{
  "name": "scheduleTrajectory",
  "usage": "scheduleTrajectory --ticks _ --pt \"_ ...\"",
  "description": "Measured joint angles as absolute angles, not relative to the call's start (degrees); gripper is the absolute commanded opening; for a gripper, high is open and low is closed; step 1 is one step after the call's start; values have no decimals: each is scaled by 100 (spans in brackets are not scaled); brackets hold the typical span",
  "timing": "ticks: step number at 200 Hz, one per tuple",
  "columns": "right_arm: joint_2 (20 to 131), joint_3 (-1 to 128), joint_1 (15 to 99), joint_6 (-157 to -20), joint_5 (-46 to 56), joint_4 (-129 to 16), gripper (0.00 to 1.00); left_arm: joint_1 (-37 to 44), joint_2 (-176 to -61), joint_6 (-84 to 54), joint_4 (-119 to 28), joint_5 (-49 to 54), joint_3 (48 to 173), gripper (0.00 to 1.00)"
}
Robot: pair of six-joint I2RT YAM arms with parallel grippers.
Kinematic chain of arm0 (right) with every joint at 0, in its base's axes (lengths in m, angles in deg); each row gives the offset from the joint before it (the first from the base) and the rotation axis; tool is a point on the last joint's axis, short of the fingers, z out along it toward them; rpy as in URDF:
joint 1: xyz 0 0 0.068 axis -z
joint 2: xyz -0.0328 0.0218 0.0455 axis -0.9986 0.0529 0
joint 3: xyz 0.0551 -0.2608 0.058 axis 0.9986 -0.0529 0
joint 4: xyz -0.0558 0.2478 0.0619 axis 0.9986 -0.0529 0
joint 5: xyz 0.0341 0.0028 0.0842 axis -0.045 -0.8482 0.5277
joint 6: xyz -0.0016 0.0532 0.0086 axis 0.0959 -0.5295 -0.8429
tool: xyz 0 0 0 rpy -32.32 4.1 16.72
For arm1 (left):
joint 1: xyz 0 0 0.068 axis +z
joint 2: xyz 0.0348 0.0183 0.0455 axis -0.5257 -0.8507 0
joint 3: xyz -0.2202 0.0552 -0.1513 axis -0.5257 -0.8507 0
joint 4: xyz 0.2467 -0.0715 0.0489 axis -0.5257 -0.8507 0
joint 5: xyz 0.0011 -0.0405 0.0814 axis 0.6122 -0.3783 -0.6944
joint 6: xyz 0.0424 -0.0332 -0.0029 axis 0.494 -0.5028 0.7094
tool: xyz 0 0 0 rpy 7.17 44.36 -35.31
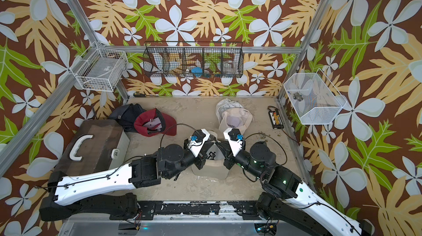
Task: Open the adjustable buckle of the baseball cap
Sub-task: Pull the adjustable strap on the baseball cap.
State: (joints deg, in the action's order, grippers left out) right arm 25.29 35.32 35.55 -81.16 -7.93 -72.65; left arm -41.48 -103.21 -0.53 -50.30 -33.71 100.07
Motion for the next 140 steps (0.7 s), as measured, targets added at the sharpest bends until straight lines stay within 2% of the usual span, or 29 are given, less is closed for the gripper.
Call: scheduleTrajectory --ticks 65,104,140 --pt "2570 3530 3553 -7996 -865 -7344 0 -4148 -10317 -55 -5257 -3314 10121 0" --pt "2691 3546 3524 -7915 -865 -7425 11 -4148 -10372 -55 -5467 -3303 10274 0" --pt "2767 3624 3430 -7777 -876 -7530 16 -4148 -10448 -57 -5629 -3180 10346 0"
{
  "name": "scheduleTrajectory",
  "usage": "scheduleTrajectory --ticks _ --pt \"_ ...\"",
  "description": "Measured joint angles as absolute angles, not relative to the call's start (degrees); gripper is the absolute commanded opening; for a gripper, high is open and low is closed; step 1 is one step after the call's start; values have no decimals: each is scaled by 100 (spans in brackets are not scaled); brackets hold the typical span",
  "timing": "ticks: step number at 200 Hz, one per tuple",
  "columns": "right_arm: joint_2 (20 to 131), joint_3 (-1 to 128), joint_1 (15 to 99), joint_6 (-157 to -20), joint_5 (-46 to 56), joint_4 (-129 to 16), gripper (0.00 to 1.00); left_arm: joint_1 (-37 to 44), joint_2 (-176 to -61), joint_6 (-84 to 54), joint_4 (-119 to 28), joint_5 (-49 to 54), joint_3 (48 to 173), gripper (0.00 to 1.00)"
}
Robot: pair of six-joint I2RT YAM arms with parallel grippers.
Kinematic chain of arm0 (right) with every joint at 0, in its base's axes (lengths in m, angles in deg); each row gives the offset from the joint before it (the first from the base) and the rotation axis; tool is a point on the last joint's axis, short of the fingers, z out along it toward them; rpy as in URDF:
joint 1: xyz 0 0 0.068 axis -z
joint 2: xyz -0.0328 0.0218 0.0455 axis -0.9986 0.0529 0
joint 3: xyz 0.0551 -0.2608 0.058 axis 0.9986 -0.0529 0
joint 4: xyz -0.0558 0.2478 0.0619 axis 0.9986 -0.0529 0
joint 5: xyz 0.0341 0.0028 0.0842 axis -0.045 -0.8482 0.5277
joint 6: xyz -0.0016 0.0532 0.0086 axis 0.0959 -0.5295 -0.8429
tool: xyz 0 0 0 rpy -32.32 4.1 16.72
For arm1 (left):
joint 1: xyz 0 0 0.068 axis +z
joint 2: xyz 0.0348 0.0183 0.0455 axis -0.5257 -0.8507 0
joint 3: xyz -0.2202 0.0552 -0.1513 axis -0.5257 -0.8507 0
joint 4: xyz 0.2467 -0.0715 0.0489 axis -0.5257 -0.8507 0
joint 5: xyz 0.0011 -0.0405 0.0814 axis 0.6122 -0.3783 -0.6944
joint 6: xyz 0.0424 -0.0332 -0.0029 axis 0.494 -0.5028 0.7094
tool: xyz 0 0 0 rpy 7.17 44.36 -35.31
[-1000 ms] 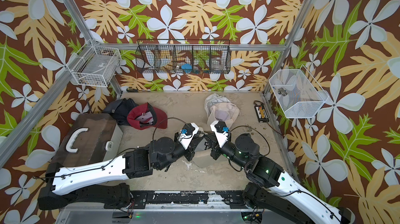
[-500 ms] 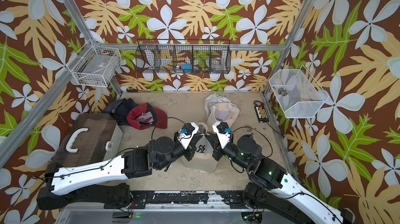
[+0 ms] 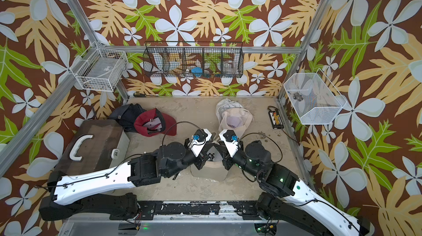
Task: Open the adjustable buckle of the baseball cap
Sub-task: Pull the adjustable strap on the baseball cap.
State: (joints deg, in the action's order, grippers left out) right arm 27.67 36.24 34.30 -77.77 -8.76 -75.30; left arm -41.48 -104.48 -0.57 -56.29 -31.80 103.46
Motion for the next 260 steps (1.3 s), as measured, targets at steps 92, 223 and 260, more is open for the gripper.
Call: scheduleTrajectory --ticks 92,223,260 --pt "2776 3650 3369 -7705 -1010 -7534 0 -4148 -10520 -74 -5821 -3032 10392 0" --pt "2463 3524 3367 -7858 -1366 -7486 0 -4148 -10319 -188 -5889 -2839 10090 0" --pt "2457 3526 3367 -7878 -1466 -7486 0 -4148 -10219 -206 -5913 -2826 10007 0"
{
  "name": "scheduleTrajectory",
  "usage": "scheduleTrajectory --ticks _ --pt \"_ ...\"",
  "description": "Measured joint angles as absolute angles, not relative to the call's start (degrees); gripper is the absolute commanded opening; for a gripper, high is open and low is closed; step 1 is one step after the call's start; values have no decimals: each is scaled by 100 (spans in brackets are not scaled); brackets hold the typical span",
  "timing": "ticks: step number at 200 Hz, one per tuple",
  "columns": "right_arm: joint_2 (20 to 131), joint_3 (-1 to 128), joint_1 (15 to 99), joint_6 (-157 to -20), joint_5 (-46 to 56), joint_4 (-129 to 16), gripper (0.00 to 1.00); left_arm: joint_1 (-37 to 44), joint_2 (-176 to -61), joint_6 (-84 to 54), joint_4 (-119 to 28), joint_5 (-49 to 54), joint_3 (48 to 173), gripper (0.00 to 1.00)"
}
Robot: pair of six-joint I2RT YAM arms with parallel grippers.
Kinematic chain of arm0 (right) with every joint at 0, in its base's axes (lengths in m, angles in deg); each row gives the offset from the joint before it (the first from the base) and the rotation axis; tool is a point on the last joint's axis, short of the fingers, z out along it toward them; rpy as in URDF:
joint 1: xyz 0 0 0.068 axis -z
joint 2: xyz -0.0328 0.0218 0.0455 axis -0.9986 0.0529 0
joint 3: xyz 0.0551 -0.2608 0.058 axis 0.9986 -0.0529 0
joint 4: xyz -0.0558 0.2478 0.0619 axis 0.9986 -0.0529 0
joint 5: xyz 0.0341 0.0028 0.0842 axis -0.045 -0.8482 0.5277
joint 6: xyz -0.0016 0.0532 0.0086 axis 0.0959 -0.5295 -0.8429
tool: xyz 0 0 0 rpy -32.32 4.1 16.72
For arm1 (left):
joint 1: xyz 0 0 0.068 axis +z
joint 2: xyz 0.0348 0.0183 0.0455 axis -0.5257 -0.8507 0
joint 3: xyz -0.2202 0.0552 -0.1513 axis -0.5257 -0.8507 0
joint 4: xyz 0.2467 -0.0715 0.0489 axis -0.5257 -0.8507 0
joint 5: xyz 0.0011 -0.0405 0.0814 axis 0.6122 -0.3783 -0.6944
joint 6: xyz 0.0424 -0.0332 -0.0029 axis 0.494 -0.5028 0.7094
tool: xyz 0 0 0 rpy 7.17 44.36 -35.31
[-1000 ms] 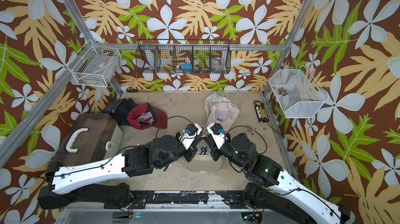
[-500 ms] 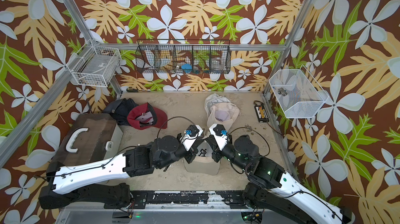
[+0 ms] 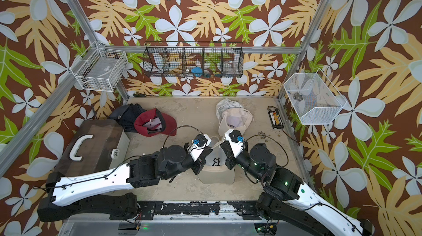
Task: Open the adjustable buckle of the baseball cap
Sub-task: Pull the adjustable strap on the baseball cap.
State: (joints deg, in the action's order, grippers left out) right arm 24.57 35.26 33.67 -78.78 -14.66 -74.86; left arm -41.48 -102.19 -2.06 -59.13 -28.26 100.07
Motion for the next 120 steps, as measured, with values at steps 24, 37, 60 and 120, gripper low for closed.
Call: scheduleTrajectory --ticks 24,37,60,120 --pt "2457 3537 3367 -7878 -1504 -7486 0 -4148 -10155 -206 -5935 -2831 9977 0" --pt "2457 3554 3367 -7878 -1521 -7488 0 -4148 -10129 -206 -5950 -2850 9968 0" --pt "2450 3574 3367 -7878 -1600 -7484 0 -4148 -10090 -206 -5966 -2888 9955 0" --pt "2435 3587 3367 -7876 -1661 -7488 0 -4148 -10011 -203 -6055 -2931 9931 0"
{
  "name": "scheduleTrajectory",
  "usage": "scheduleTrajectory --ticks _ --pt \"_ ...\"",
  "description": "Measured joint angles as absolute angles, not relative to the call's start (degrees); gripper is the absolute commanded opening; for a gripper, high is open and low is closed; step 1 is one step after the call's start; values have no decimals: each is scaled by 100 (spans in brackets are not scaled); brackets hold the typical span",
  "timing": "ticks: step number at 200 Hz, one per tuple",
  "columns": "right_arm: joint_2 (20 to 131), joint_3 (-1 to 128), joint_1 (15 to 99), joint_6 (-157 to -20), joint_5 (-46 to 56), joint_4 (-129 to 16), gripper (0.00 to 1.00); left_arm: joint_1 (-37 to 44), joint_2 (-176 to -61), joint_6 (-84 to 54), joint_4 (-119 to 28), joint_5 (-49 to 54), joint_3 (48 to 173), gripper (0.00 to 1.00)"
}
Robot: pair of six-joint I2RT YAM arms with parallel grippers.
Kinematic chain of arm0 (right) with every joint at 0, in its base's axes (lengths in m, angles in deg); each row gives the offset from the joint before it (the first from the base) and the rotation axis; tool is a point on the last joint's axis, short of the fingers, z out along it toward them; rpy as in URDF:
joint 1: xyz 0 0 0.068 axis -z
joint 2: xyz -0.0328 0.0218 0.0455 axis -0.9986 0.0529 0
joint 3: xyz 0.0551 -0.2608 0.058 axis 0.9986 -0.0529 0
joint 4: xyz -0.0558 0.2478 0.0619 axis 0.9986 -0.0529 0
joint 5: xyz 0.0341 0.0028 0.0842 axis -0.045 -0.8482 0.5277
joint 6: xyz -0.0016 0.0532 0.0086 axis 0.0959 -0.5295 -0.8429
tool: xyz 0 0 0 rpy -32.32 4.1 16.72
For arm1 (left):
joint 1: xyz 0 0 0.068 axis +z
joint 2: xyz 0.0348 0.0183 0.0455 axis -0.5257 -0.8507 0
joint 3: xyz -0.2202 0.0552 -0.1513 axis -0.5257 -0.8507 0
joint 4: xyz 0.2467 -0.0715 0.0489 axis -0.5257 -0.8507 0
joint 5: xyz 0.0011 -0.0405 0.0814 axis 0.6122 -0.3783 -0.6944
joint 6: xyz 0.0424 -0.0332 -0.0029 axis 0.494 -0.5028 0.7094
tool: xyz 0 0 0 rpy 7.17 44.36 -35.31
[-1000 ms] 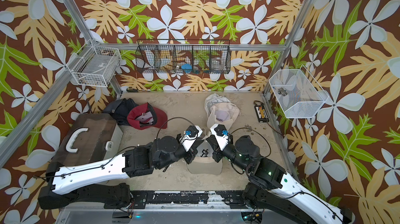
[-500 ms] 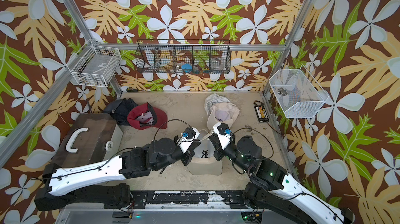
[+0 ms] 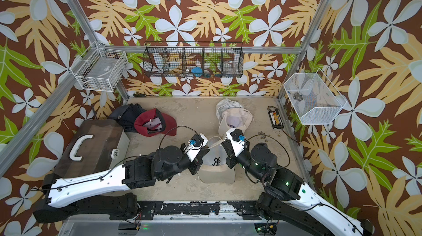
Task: Open the adjustable buckle of the baseball cap
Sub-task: Pull the adjustable strap on the baseball cap.
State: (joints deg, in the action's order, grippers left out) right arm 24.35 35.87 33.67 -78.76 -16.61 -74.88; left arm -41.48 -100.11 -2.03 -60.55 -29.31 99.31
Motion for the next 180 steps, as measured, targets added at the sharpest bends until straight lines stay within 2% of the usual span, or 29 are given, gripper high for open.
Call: scheduleTrajectory --ticks 180 --pt "2348 3716 3369 -7830 -1869 -7556 0 -4148 -9642 -203 -6202 -3213 9824 0"
